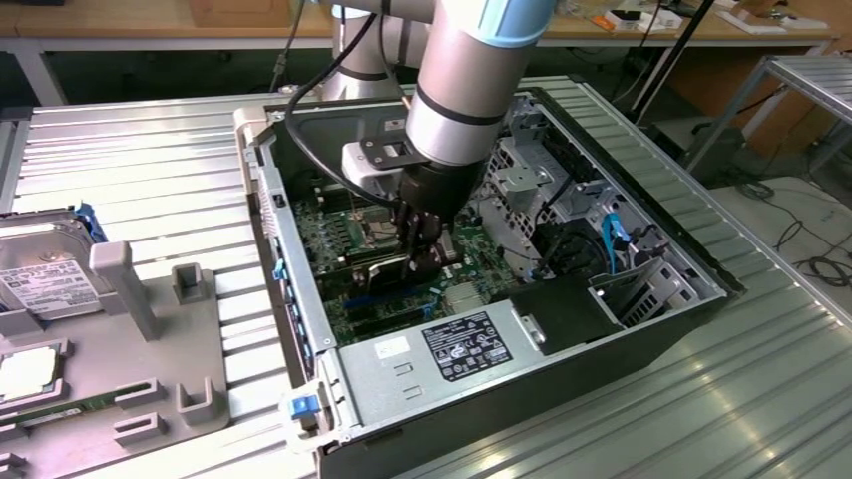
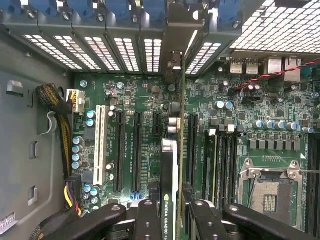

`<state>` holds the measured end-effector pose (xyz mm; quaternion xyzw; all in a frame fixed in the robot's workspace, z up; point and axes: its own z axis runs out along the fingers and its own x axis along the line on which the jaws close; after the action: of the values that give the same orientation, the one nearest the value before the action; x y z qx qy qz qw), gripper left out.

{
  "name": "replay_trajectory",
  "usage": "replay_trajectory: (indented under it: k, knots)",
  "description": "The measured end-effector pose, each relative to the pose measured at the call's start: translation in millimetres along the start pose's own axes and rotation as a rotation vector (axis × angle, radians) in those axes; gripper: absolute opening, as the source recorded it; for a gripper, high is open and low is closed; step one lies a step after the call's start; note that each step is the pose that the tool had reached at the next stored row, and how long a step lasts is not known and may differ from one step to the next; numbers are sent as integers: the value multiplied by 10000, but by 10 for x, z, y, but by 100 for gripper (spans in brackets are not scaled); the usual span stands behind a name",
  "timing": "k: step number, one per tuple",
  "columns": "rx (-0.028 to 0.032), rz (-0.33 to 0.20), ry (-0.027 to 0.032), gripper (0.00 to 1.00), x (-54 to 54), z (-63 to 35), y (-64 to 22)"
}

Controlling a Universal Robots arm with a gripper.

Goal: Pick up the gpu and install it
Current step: 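Insert the gpu into the slot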

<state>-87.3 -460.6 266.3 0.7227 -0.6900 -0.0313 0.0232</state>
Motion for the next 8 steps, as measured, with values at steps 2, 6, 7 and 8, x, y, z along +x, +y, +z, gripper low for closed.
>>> replay_trajectory:
  k: [2, 6, 7, 8]
  knots:
    - [3, 1, 0, 27, -6, 0, 0]
    - [9, 0, -5, 27, -8, 4, 0]
    - [19, 0, -4, 27, -8, 14, 0]
    - [27, 0, -2, 27, -8, 21, 0]
